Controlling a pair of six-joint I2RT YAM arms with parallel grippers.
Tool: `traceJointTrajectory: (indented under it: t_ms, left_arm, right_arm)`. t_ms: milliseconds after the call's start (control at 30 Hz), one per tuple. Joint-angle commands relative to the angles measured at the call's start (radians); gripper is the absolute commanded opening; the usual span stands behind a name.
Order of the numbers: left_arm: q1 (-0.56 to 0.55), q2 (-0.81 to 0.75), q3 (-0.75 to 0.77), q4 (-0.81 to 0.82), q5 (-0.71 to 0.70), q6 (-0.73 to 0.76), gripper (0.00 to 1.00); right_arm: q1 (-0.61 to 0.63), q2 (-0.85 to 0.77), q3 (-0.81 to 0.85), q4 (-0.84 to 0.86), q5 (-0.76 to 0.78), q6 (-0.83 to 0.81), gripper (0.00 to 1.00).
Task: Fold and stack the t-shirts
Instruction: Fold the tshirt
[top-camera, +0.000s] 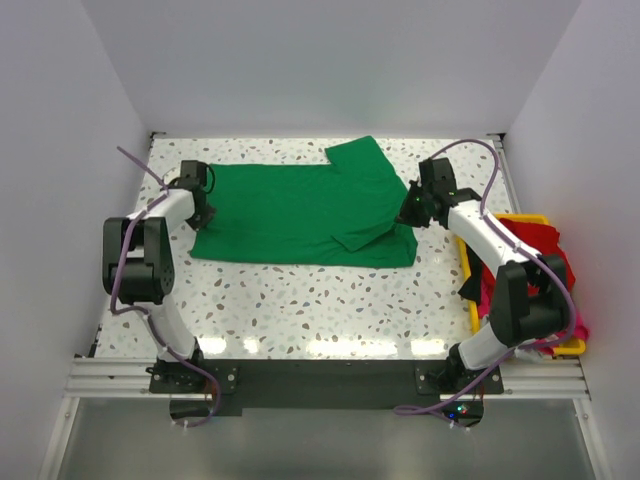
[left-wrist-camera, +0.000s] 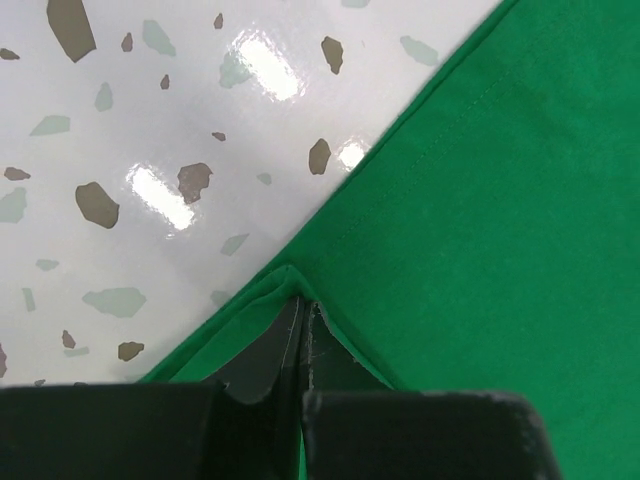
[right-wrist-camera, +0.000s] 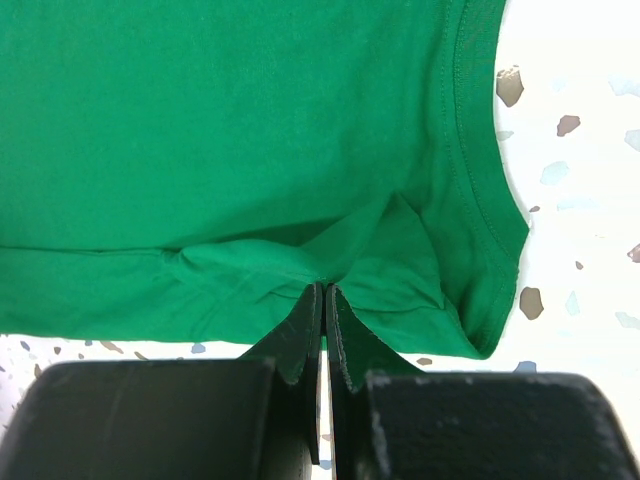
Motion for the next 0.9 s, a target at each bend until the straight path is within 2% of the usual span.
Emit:
traceJointTrajectory:
  t_ms: [0,200,867]
  left_arm:
    - [-0.001,-0.072,0.018,-0.003,-0.024,0.017,0.0]
    - [0.001,-0.108,0.031,-0.009,-0.028,0.029,0.0]
    - [0.019,-0.067,0.059,0.003,-0.01,0.051,0.0]
  right_arm:
    - [-0.002,-0.03,0.016,0.018,-0.001,-0.002,0.0]
    - [-0.004,-0.027,0.04,0.009,0.004,0.003,0.0]
    - [-0.059,0.04,0.114,0.006,-0.015,0.009,0.0]
